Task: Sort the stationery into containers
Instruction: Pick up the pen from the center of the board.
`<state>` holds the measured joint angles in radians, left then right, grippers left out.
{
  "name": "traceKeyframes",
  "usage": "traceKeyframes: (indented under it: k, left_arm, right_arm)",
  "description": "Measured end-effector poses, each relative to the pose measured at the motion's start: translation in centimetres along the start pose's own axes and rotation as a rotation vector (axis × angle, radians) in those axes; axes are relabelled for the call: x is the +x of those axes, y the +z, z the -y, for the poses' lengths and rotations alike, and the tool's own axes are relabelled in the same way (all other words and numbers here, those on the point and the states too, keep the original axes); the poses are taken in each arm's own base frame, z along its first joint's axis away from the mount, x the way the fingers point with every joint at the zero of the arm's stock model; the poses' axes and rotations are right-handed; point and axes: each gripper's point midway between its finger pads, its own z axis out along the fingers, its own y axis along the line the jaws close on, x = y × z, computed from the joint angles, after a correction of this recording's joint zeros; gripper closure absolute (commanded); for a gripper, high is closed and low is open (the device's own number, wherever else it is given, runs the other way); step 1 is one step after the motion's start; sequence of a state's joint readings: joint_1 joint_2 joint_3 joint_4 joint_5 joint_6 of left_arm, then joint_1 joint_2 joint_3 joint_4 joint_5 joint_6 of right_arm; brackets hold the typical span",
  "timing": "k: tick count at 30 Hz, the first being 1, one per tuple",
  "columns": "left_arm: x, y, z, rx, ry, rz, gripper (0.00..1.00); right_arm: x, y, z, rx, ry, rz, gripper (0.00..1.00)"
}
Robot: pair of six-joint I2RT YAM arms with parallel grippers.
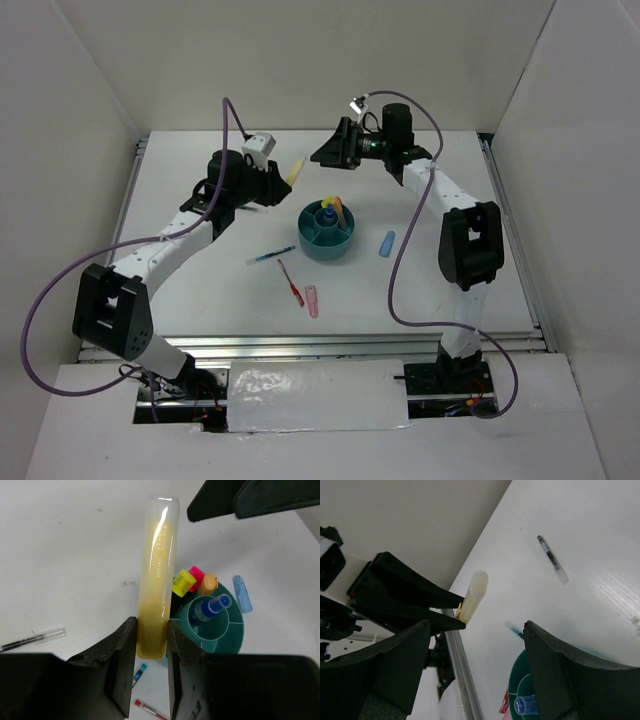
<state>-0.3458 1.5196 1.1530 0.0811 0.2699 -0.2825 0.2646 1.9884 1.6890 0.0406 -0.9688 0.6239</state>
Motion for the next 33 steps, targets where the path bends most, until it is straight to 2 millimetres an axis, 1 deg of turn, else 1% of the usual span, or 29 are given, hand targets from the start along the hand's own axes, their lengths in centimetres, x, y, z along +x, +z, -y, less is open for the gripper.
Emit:
traceKeyframes:
  k: [2,5,10,14,16,17,19,20,21,22,24,26,27,28,30,31,33]
  left_arm:
    - [-0.3,-0.1,0.1,-0.016,0.024,0.011,1.00]
    - [-0.8,-0.4,0.2,-0.035,0.040,0.028,1.00]
    - [-1.4,-0.5,0.6,-0.050,0.075,0.051,1.00]
    - [-1.3,-0.4,1.4,-0.045,0.106,0.054,1.00]
    - [-1.2,-0.3,1.7,-0.040,0.115,0.053,1.00]
    - [-1.1,-0.3,1.9,-0.038,0.120,0.053,1.00]
    - [-1.0,-0.3,2.0,-0.039,0.135,0.054,1.00]
    - [-1.0,-0.3,2.0,-0.040,0.138,0.054,1.00]
    - [-1.0,-0.3,1.9,-0.041,0.141,0.054,1.00]
    - [-1.0,-0.3,1.9,-0.042,0.142,0.055,1.00]
    - [-1.2,-0.5,2.1,-0.040,0.148,0.061,0.99]
    - [-1.4,-0.8,2.1,-0.038,0.167,0.077,0.93]
    - [-1.3,-0.9,2.1,-0.037,0.172,0.082,0.91]
    - [-1.2,-1.0,2.1,-0.035,0.178,0.089,0.88]
    - [-1.3,-1.4,2.2,-0.034,0.197,0.103,0.64]
    - [-1.4,-1.6,2.2,-0.032,0.208,0.112,0.01]
    - [-1.7,-2.1,2.3,-0.030,0.244,0.131,0.01]
  right_arm:
    - [0.9,0.7,0.2,-0.009,0.048,-0.025,0.18]
    - [1.6,1.4,-0.5,-0.029,0.076,-0.045,0.18]
    - [1.7,2.0,-2.0,-0.069,0.086,-0.057,0.20]
    - [1.2,2.5,-2.6,-0.091,0.084,-0.051,0.23]
    - [1.0,2.8,-2.8,-0.100,0.083,-0.047,0.27]
    - [1.0,3.0,-2.9,-0.104,0.085,-0.048,0.36]
    - [1.1,3.4,-3.0,-0.113,0.089,-0.051,0.48]
    - [1.3,3.6,-2.9,-0.116,0.091,-0.053,0.60]
    - [1.4,3.8,-2.9,-0.118,0.093,-0.055,0.64]
    - [1.5,4.0,-2.9,-0.119,0.097,-0.055,0.77]
    - [1.4,4.2,-2.5,-0.113,0.097,-0.049,0.89]
    - [1.4,4.2,-2.5,-0.113,0.113,-0.049,1.00]
    - [1.5,4.2,-2.6,-0.118,0.114,-0.052,1.00]
    - [1.5,4.2,-2.7,-0.122,0.115,-0.054,1.00]
    - [1.5,4.2,-2.9,-0.130,0.117,-0.056,1.00]
    - [1.5,4.2,-3.1,-0.136,0.119,-0.057,1.00]
    - [1.4,4.2,-3.5,-0.155,0.116,-0.060,1.00]
